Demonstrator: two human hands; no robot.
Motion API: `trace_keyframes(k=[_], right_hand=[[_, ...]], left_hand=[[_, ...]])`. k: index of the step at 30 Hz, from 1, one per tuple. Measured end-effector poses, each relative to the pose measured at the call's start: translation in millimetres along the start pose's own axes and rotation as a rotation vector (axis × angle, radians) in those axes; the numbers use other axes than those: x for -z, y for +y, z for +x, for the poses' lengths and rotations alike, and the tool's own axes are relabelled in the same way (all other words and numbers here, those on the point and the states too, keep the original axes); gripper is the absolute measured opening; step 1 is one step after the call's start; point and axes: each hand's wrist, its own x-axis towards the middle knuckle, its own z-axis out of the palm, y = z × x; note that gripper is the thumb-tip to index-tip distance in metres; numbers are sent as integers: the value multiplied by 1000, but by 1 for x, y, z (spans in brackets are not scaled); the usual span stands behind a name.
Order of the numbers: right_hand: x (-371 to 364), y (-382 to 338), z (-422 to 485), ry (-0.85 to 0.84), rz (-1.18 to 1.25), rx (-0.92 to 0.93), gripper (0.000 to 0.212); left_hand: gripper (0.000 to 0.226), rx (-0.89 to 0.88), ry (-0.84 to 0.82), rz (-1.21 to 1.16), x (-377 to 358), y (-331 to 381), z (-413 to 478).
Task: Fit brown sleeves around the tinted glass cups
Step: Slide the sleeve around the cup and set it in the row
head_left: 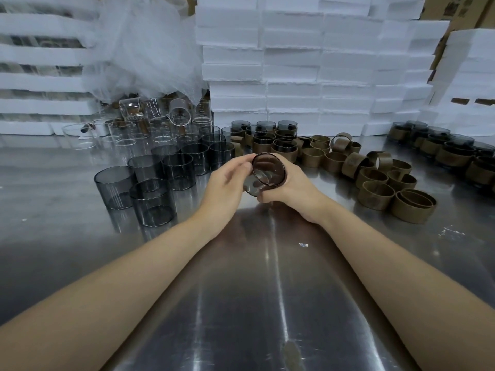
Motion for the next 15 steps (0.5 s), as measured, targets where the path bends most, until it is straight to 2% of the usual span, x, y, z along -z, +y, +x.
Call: trace_keyframes(k=[4,6,8,9,12,15], right_hand=[[-2,-1,0,-85,333,-120,56],[-3,-5,1,-210,508,-264,47],[-6,-8,2,-338,662,-416,57],[-7,-9,2,-381,712,-470,64],[-9,-9,1,-444,750,-535,74],[-10,-12,1,-431,751,-555,76]], left_hand=[[36,5,-56,103,4,-4,2],[57,21,-111,117,5,-4,2],[81,34,-150,64,3,-6,-1],[84,6,-149,58,2,-7,-2],[66,-70,-85,61,3,-10,-2],[57,-90,-41,93,6,-7,1]])
